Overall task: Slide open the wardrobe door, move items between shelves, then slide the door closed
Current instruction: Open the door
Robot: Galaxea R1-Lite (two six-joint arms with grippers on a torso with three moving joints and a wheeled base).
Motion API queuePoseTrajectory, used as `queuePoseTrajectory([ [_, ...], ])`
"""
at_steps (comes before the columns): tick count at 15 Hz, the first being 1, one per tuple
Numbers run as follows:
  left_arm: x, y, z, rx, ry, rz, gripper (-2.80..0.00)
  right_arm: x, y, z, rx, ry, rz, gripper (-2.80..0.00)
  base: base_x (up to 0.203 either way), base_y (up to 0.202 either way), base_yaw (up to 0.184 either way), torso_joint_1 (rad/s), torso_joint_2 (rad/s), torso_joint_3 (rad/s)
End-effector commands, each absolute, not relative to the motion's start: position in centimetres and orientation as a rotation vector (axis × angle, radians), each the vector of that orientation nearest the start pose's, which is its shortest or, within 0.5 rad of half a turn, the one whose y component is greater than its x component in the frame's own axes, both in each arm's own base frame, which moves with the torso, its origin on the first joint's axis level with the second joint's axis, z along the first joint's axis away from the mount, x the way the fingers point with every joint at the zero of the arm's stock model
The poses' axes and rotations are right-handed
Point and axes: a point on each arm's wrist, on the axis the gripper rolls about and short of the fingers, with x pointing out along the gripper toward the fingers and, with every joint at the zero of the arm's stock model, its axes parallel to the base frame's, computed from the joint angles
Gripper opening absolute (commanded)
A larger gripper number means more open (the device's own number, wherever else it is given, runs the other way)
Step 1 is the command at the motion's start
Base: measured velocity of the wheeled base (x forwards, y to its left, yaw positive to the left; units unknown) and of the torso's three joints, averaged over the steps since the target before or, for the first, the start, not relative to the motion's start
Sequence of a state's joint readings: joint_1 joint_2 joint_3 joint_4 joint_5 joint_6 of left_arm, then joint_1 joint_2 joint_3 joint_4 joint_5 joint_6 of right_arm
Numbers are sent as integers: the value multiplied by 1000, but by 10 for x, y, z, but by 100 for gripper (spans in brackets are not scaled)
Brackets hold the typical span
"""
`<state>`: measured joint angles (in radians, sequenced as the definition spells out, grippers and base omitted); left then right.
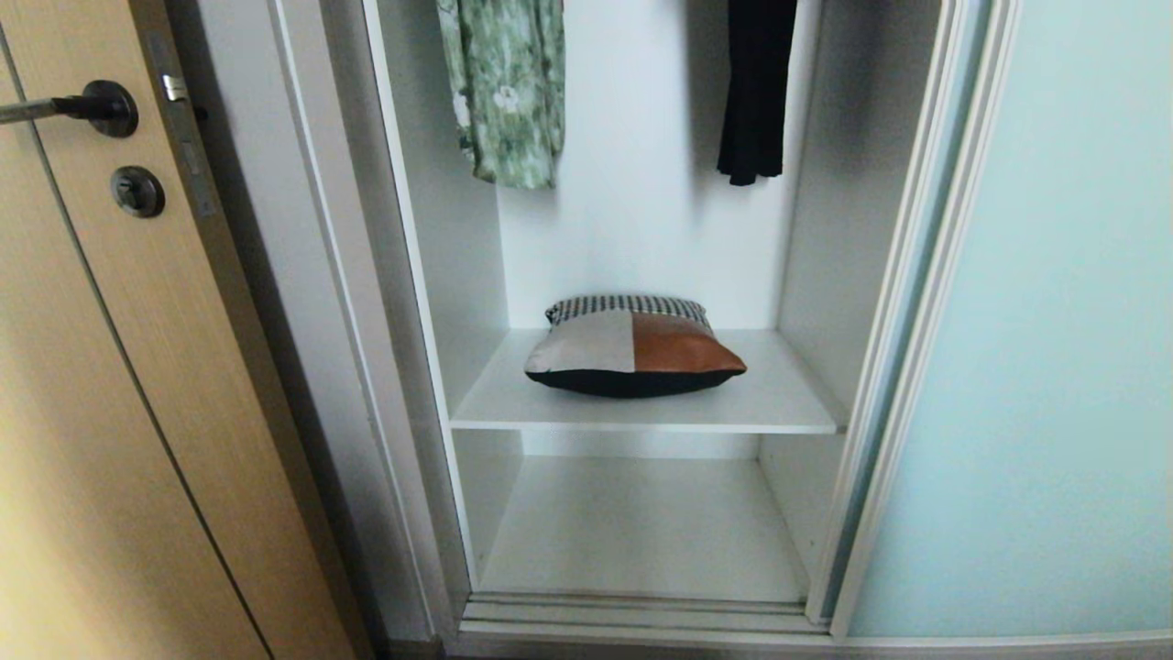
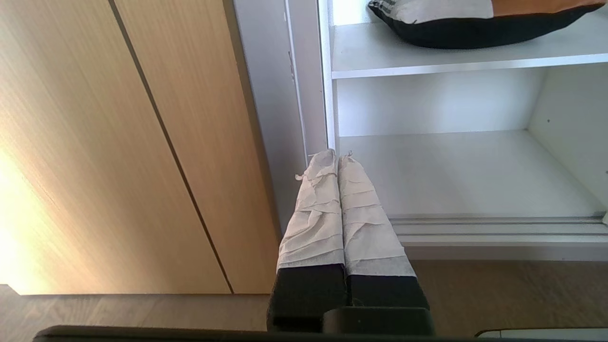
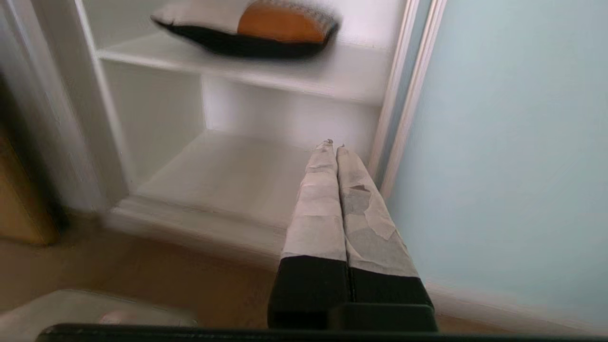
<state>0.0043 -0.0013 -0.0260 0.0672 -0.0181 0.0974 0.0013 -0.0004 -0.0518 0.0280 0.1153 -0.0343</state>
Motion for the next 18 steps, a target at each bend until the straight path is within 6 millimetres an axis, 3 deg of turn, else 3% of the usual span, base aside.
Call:
queuePoseTrajectory([
  [1, -25, -1, 76, 99, 41, -15, -280, -31, 2, 83, 138, 90, 110, -280, 0, 0, 0, 0, 0, 0],
  [3, -25, 0, 76, 98, 41, -14, -280, -30, 2, 84, 128, 75, 104, -280, 0, 0, 0, 0, 0, 0],
  [7, -25, -1, 76, 98, 41, -15, -280, -23, 1, 82, -146, -62, 45, -280, 0, 0, 0, 0, 0, 0],
  [10, -25, 0, 76, 98, 41, -14, -280, -23, 1, 75, -60, 7, 26, -280, 0, 0, 0, 0, 0, 0],
  [18, -25, 0, 76, 95, 41, -14, -280, -23, 1, 75, -37, -2, 26, -280, 0, 0, 0, 0, 0, 0],
])
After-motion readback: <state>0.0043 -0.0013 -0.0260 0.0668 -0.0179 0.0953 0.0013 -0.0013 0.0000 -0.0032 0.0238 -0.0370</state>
